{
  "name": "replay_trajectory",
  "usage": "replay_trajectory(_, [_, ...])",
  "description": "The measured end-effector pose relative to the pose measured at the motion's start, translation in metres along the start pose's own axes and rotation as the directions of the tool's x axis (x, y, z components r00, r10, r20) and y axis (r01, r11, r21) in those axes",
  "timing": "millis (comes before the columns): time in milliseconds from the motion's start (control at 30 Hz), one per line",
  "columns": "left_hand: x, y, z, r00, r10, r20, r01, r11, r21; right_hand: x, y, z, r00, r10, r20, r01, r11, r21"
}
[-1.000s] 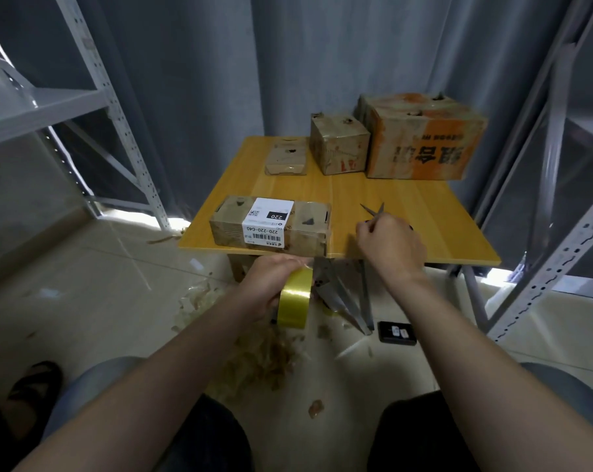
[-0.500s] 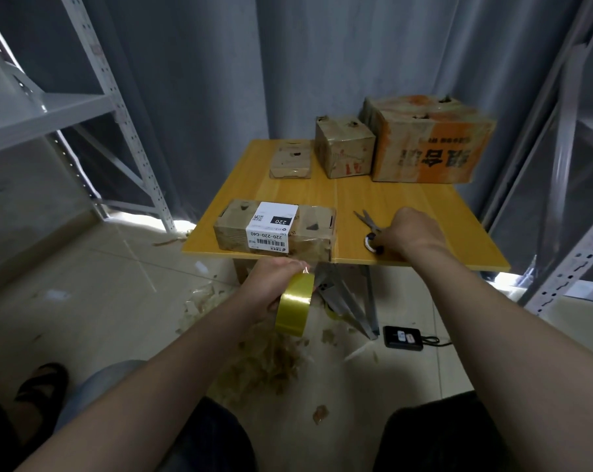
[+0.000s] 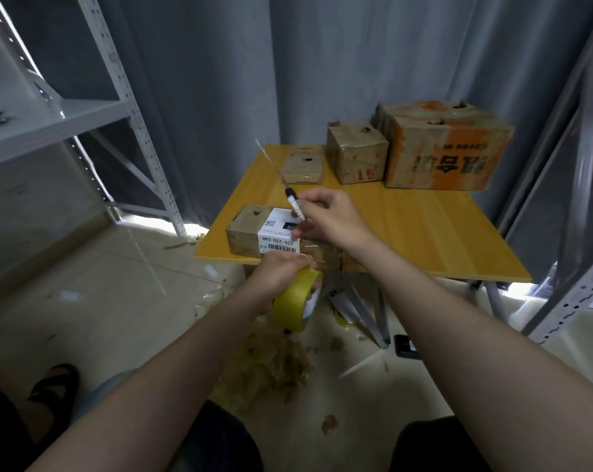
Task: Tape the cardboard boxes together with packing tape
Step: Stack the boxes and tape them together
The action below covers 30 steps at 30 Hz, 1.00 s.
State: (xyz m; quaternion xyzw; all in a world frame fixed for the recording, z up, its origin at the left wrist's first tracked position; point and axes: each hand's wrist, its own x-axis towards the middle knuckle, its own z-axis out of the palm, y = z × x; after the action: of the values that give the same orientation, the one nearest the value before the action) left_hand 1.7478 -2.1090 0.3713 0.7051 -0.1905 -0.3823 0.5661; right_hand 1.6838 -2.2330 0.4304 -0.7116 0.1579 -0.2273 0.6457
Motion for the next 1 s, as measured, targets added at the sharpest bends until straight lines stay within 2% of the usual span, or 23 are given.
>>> replay_trajectory(200, [0.002,-0.015,-0.006,0.997,-0.045,0.069,0.038,0.994,0.098,0.013,0.023,0.011,0.979,-0.048,-0.199,0.035,0.997,-0.064])
replay_trajectory(333, [-0.008,-0.020,-0.002,0.996,-0.077,0.037,0.073,0.992,0.101,0.018,0.028,0.016,0.963,-0.079,-0.257,0.044,0.989,-0.139])
replay_trajectory(467, [-0.013,-0.023,0.003,0.995,-0.103,0.003,0.099,0.961,0.259,0.020,0.030,0.017,0.954,-0.100,-0.282,0.046,0.980,-0.193])
replay_trajectory(633, [-0.018,-0.010,0.004,0.954,-0.295,0.053,0.258,0.899,0.355,0.022,0.031,0.017,0.953,-0.112,-0.281,0.061,0.981,-0.182])
replay_trajectory(733, [-0.018,-0.013,0.001,0.971,-0.232,0.064,0.197,0.919,0.342,0.023,0.030,0.015,0.956,-0.102,-0.273,0.058,0.985,-0.165])
replay_trajectory(833, [-0.021,-0.023,0.000,0.995,-0.082,0.050,0.070,0.976,0.206,0.025,0.019,0.011,0.972,-0.030,-0.231,0.018,0.998,-0.058])
replay_trajectory(933, [-0.022,-0.028,0.003,1.000,-0.001,-0.016,0.003,0.994,0.109,0.019,0.002,-0.001,0.988,0.060,-0.144,-0.048,0.995,0.083])
replay_trajectory(1000, [-0.022,-0.026,0.007,0.999,0.022,-0.028,-0.020,0.999,0.049,0.009,-0.008,-0.010,0.994,0.104,-0.036,-0.100,0.990,0.095])
